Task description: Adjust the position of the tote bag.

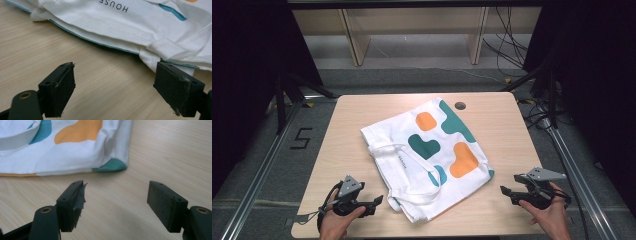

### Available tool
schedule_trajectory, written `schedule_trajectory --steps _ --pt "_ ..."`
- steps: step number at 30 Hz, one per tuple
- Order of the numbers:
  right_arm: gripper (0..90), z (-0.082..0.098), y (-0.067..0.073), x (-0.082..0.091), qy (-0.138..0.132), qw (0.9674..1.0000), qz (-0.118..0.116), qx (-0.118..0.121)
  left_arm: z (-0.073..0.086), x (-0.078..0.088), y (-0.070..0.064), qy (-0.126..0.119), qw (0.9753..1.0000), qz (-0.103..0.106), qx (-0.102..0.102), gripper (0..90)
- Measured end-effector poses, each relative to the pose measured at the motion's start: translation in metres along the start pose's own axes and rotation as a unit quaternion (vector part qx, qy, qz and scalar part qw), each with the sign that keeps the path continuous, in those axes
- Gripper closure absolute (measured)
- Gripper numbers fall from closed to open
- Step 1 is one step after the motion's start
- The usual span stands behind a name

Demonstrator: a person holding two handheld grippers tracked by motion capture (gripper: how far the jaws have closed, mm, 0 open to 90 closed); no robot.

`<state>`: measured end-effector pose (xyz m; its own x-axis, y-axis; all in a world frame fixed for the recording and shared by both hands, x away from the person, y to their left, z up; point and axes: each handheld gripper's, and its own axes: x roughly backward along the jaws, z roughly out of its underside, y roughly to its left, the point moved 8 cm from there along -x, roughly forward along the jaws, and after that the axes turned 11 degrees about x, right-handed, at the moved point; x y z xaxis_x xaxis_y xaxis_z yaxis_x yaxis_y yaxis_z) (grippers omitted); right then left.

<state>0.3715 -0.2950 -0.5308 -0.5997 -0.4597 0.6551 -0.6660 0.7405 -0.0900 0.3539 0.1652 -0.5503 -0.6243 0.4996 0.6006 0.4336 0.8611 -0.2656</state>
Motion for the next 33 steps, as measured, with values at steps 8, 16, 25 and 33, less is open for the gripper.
schedule_trajectory --steps 8,16,25,33 --pt "28.6 0.000 0.004 -0.002 0.004 1.0000 -0.004 -0.001 -0.003 0.003 -0.004 -0.011 0.9997 0.016 0.014 15.8" --pt "27.9 -0.003 0.005 -0.006 0.004 0.9999 -0.015 -0.002 -0.003 0.003 -0.018 -0.008 0.9986 0.045 0.028 18.9" --pt "28.3 -0.017 0.010 -0.017 0.005 0.9998 -0.017 0.005 -0.002 -0.004 -0.040 0.009 0.9967 0.080 0.002 23.9" --pt "32.6 -0.028 0.012 -0.029 -0.010 0.9991 -0.040 -0.013 -0.001 -0.011 -0.045 0.031 0.9968 0.073 0.007 25.4"
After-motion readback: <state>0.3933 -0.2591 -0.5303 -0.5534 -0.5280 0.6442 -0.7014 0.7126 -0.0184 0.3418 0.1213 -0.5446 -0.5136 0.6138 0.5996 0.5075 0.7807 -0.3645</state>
